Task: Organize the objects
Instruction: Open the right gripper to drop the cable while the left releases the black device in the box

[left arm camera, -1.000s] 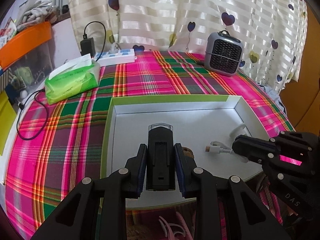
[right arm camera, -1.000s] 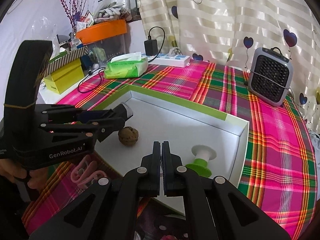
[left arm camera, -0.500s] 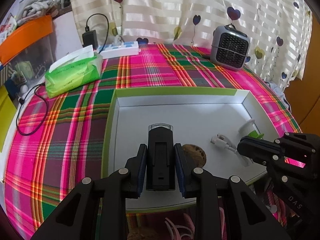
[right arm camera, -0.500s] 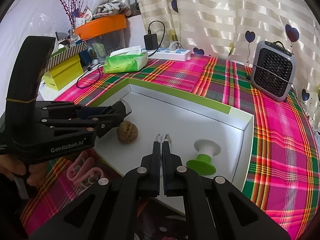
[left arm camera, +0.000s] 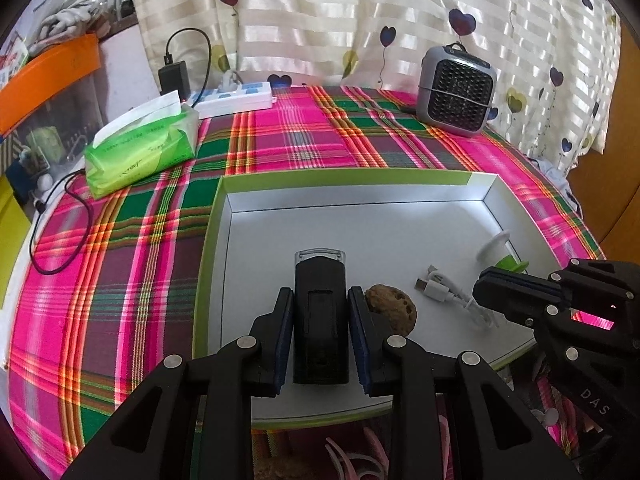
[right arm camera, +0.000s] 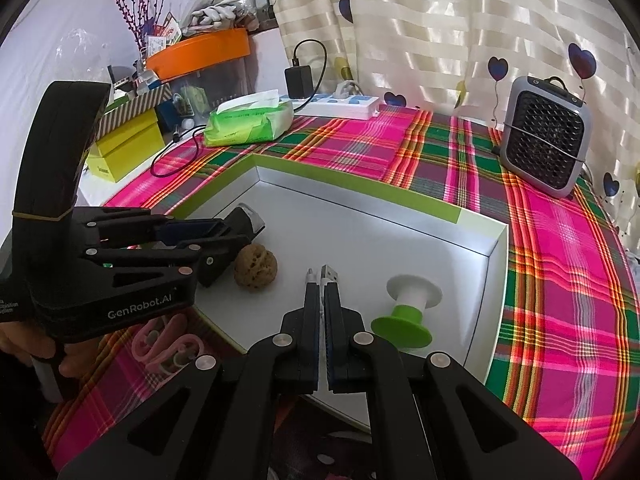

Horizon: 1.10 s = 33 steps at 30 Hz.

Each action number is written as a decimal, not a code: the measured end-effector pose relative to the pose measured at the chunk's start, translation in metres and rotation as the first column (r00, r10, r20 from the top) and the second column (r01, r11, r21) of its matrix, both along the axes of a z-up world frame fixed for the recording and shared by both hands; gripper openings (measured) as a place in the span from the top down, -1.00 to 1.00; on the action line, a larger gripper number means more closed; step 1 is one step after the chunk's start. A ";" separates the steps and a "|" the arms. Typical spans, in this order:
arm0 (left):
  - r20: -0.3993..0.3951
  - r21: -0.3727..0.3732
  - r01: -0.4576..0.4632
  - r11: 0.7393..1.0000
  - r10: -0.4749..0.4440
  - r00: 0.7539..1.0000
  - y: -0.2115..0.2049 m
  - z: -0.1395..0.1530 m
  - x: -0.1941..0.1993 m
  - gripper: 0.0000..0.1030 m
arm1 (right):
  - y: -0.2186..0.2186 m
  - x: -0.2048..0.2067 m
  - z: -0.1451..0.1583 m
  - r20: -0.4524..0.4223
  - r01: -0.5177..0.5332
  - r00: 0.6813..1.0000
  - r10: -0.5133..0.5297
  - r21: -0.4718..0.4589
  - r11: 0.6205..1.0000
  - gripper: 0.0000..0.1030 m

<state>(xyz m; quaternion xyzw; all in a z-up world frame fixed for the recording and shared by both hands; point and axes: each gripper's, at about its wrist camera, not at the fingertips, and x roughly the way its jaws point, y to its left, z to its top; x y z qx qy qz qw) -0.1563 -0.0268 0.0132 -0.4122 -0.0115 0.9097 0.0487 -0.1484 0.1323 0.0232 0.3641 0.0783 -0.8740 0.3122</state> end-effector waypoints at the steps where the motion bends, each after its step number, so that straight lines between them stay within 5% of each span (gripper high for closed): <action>1: -0.002 0.003 0.000 1.000 0.000 1.000 -0.001 0.000 0.000 0.51 | 0.001 0.001 0.000 -0.003 0.002 1.000 -0.002 -0.002 1.000 0.89; 11: -0.039 0.034 0.001 0.999 0.001 0.999 -0.005 0.006 0.003 0.51 | 0.005 0.007 0.005 -0.045 0.018 0.999 -0.018 -0.013 1.000 0.39; 33: -0.134 0.031 0.018 0.999 -0.013 0.991 0.004 0.028 0.035 0.51 | 0.021 0.022 0.024 -0.114 0.056 0.991 -0.065 -0.084 0.995 0.36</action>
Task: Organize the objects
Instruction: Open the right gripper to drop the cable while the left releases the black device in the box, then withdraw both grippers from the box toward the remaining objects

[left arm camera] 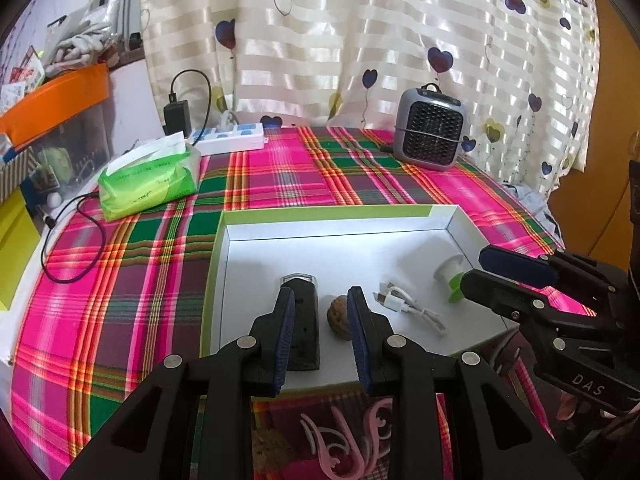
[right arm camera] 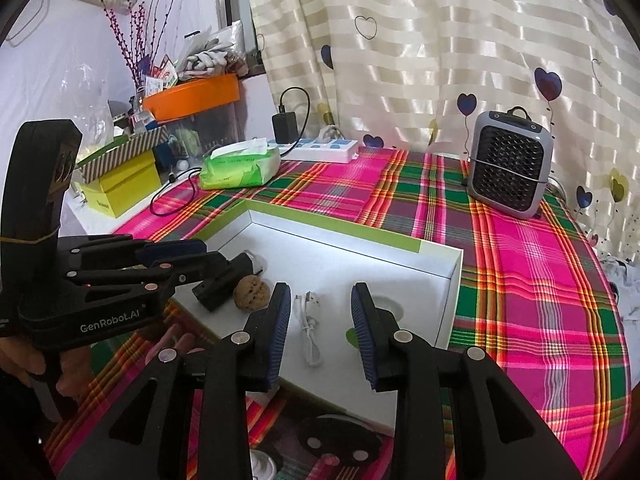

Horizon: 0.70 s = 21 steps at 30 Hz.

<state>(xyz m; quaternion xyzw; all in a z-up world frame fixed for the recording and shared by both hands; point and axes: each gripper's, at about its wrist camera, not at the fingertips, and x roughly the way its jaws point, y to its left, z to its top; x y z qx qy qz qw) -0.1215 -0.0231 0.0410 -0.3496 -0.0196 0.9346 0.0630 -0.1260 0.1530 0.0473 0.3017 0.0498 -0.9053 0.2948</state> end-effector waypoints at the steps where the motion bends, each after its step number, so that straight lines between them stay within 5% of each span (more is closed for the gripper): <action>1: -0.001 0.001 0.001 1.000 -0.001 1.000 0.000 0.000 0.001 0.51 | 0.000 0.001 0.000 0.002 -0.005 1.000 0.005 -0.002 1.000 0.36; 21: -0.020 -0.003 0.021 1.000 -0.021 1.000 0.008 0.002 0.017 0.51 | 0.001 0.019 0.001 -0.012 -0.029 1.000 0.029 0.005 1.000 0.36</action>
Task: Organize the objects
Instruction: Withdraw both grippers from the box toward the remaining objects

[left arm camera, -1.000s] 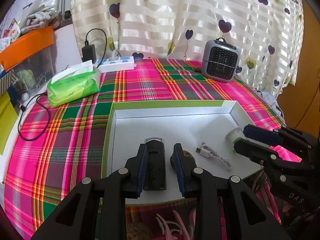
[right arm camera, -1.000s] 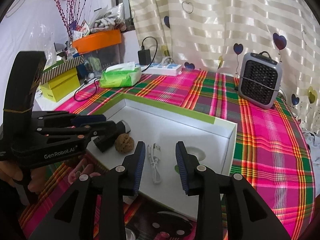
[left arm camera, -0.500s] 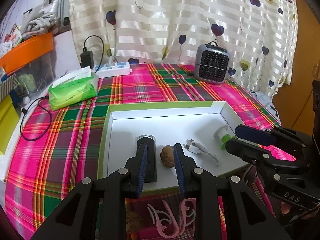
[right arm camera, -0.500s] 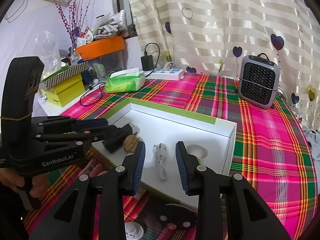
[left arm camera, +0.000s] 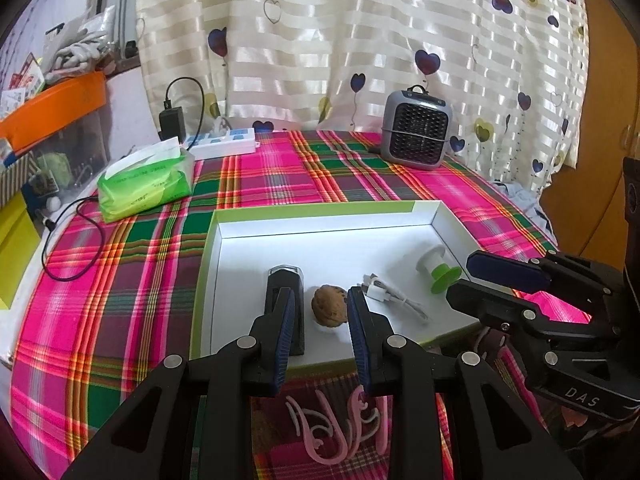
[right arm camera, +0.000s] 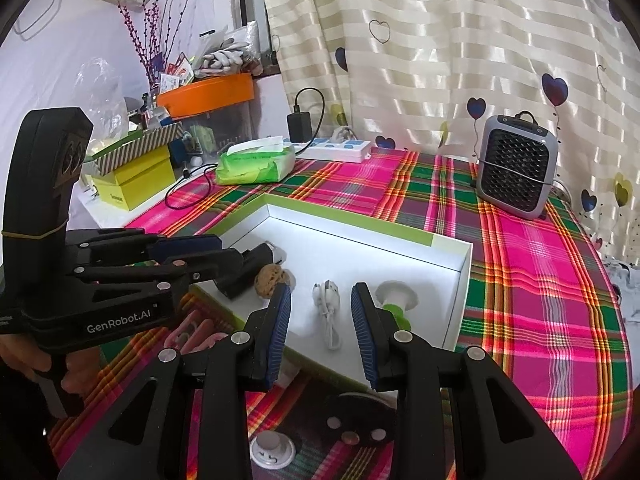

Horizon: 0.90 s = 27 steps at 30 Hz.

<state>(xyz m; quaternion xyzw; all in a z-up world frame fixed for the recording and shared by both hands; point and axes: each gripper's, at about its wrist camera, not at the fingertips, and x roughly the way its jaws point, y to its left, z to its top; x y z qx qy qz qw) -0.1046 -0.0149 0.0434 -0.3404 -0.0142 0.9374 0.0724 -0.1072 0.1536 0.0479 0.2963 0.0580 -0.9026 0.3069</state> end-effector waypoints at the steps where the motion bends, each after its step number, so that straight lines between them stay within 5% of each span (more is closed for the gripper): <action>1: 0.000 0.000 0.002 1.000 -0.002 1.000 0.001 0.000 0.002 0.51 | 0.000 0.001 0.000 0.001 0.001 1.000 -0.001 0.002 1.000 0.36; 27: 0.008 0.032 0.091 0.995 -0.091 0.996 0.023 -0.005 0.035 0.51 | 0.037 0.036 0.001 0.035 0.064 0.997 -0.064 0.006 0.998 0.36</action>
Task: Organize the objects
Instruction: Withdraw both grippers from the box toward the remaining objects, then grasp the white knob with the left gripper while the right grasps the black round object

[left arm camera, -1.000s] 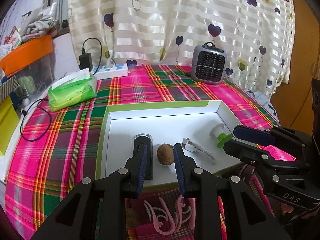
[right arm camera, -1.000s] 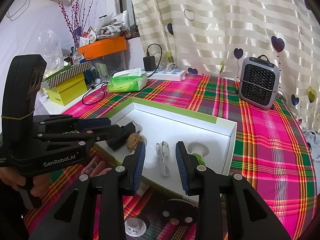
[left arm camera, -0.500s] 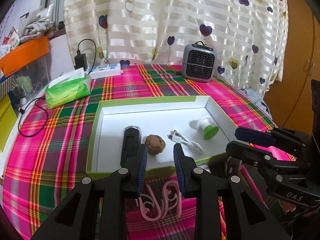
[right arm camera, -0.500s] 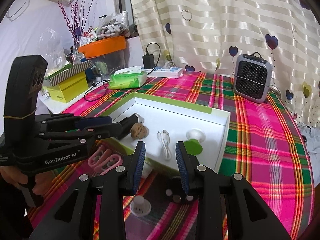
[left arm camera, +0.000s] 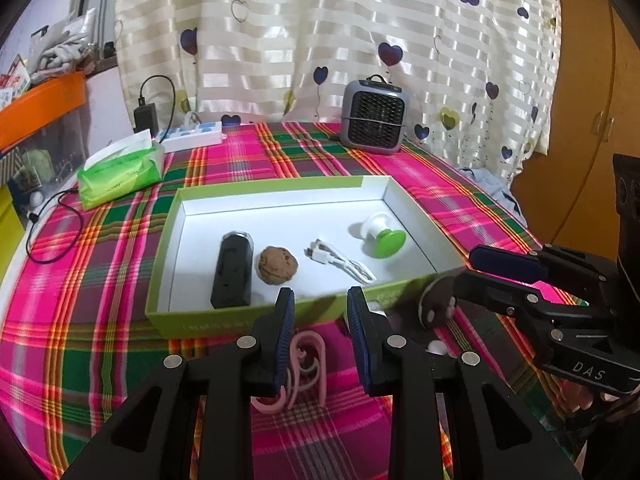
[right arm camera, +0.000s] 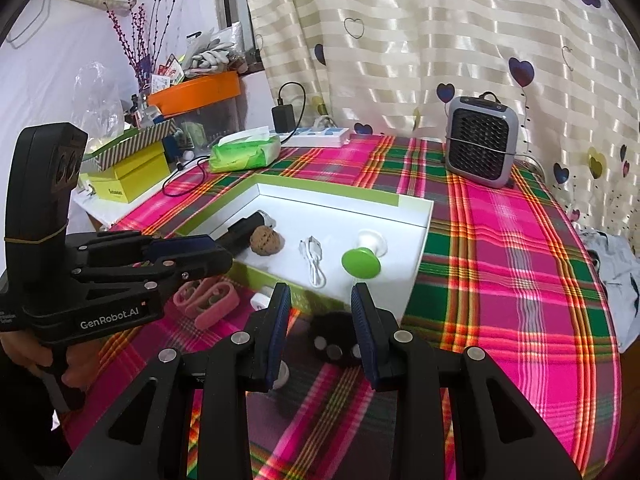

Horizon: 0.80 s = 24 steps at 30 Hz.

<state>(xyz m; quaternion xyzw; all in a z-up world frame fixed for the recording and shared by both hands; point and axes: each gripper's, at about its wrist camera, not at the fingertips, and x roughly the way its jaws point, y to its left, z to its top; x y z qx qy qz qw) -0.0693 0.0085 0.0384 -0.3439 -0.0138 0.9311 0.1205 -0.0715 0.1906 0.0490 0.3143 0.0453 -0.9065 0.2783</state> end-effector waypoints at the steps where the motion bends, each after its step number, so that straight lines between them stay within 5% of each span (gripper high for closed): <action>1: 0.002 0.001 0.006 1.000 -0.006 1.000 0.002 0.000 0.002 0.51 | 0.001 0.001 0.000 0.002 0.004 1.000 -0.004 0.000 1.000 0.36; 24: 0.053 0.023 0.167 0.986 -0.168 0.984 0.043 -0.011 0.019 0.36 | 0.025 0.003 -0.013 0.063 0.040 0.997 -0.039 -0.021 0.999 0.36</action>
